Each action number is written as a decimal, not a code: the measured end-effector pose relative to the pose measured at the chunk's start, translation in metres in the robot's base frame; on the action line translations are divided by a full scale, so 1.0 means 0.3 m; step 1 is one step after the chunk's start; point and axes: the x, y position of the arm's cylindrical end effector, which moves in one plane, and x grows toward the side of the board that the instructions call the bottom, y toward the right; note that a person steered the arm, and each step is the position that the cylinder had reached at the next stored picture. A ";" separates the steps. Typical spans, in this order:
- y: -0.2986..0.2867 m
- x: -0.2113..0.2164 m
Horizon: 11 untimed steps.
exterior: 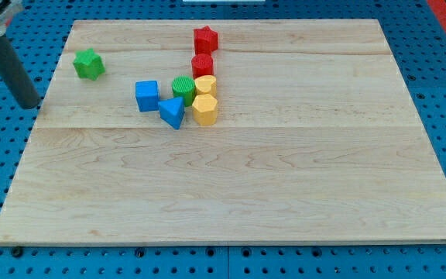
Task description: Push the green star above blue cube
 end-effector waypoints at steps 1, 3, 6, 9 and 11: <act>0.000 -0.200; 0.251 -0.386; 0.070 -0.276; 0.449 -0.152; 0.447 -0.349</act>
